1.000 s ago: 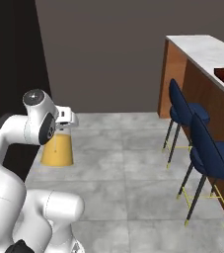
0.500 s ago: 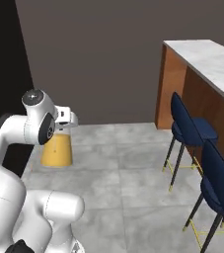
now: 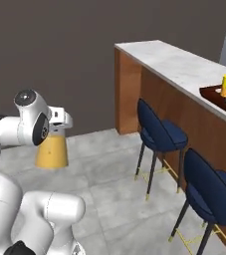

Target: There is a tray on the dining counter. Grab the cup, mug, and pitcher and place them on the tray. The pitcher may be placed next to the tray if it cannot fit the tray.

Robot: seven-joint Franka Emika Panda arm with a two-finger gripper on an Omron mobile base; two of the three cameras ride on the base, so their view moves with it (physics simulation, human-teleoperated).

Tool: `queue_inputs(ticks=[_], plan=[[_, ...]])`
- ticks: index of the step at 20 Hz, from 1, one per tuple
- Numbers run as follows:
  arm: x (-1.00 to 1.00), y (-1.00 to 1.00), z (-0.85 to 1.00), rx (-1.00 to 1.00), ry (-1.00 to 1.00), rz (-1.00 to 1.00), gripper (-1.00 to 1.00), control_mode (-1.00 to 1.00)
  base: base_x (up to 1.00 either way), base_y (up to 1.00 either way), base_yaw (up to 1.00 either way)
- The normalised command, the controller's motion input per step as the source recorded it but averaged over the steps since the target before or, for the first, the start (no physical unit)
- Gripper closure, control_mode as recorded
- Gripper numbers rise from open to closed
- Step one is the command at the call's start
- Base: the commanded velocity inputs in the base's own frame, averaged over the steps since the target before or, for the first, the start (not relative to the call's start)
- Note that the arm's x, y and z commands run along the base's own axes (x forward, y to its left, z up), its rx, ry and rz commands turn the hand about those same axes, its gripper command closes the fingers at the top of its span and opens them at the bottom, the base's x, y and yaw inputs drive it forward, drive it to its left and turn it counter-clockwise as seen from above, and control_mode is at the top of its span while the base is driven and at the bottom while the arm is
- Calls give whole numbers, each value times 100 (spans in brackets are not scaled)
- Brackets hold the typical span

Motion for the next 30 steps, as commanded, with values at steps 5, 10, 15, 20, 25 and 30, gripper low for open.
queue_inputs(ticks=[5, 10, 15, 20, 25, 30], plan=[[0, 0, 0, 0, 0, 0, 100, 100, 77, 0, -70], [0, 0, 0, 0, 0, 0, 100, 100, 79, 0, -69], [0, 0, 0, 0, 0, 0, 100, 100, 85, 3, -69], [0, 0, 0, 0, 0, 0, 100, 100, 71, 13, -64], [0, 0, 0, 0, 0, 0, 100, 100, 24, 8, -51], [0, 0, 0, 0, 0, 0, 100, 100, 0, 4, -38]])
